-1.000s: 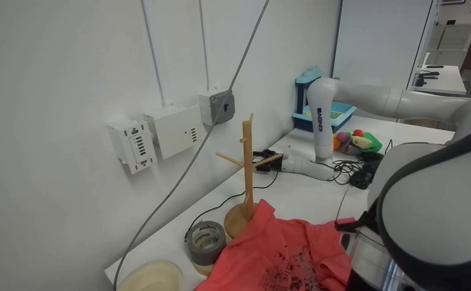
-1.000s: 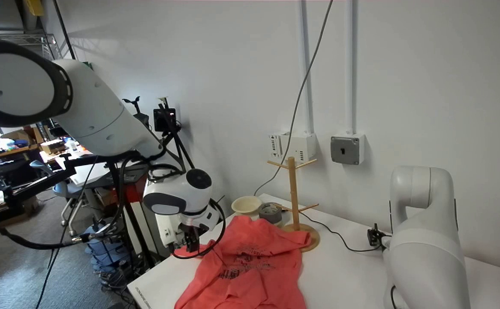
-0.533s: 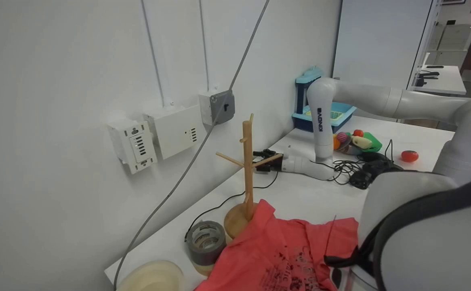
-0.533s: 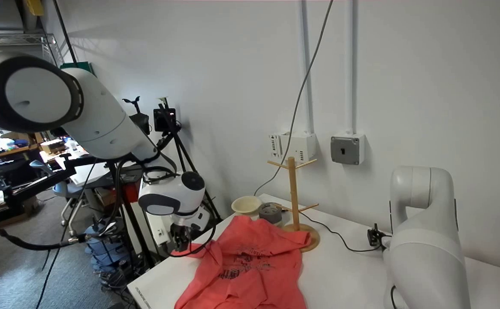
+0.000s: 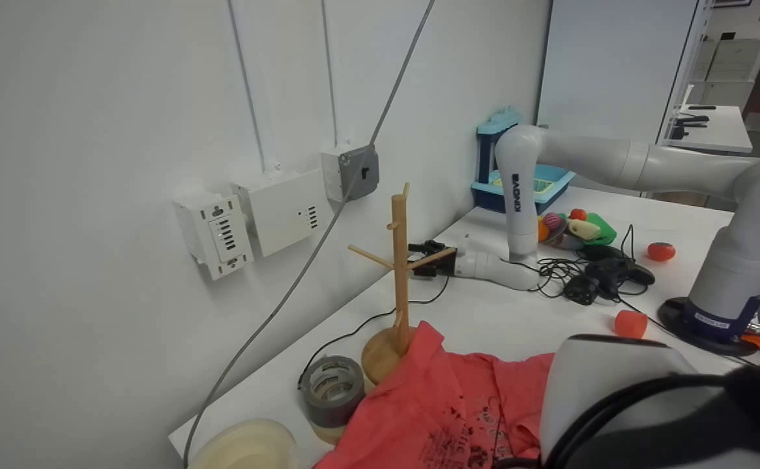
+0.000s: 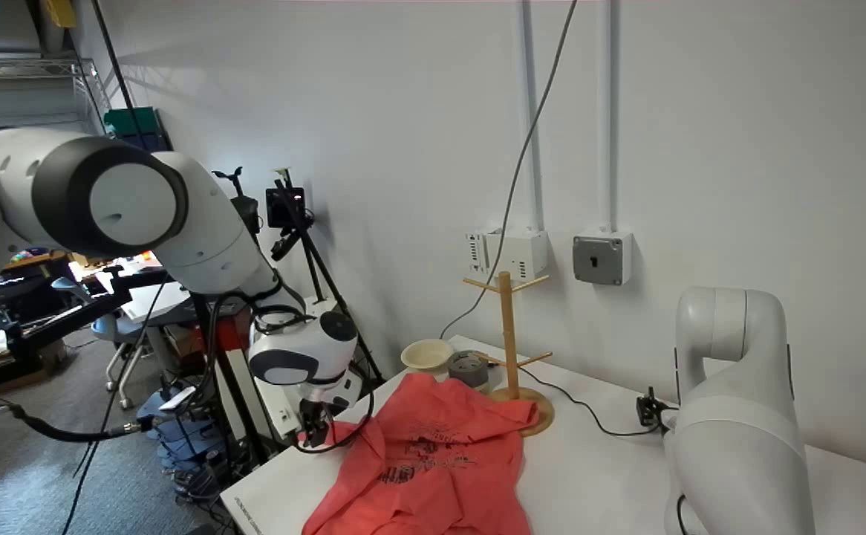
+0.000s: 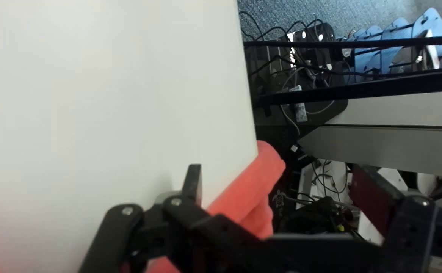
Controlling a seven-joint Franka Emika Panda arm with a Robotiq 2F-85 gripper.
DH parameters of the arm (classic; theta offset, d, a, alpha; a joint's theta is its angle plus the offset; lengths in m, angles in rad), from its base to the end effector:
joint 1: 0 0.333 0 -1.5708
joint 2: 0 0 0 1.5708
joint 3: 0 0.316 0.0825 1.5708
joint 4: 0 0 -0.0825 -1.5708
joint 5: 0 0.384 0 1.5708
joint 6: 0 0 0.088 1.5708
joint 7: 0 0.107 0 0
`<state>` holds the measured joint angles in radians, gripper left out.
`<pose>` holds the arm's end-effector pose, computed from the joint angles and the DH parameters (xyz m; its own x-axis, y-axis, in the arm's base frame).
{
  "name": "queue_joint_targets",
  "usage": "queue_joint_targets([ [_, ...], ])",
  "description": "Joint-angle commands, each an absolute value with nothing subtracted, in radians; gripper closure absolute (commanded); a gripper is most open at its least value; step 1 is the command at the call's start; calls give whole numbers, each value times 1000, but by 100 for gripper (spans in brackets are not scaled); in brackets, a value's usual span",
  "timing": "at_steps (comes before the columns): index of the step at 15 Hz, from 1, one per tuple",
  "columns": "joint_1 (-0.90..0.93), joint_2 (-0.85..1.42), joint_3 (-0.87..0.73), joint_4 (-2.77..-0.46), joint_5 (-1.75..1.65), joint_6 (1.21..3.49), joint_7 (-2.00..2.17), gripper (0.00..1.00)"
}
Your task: Position the sweater's sleeves on its chest
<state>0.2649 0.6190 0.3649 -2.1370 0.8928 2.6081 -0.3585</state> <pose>0.4421 0.3159 0.1144 0.9646 0.1700 -0.2014 0.0342 -0.8384 -0.5440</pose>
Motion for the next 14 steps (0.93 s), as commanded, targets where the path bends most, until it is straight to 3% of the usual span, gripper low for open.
queue_joint_targets([
  [1,291,683,340,-2101,787,2674,-343,0],
  [14,254,722,410,-2107,408,2880,-233,2],
])
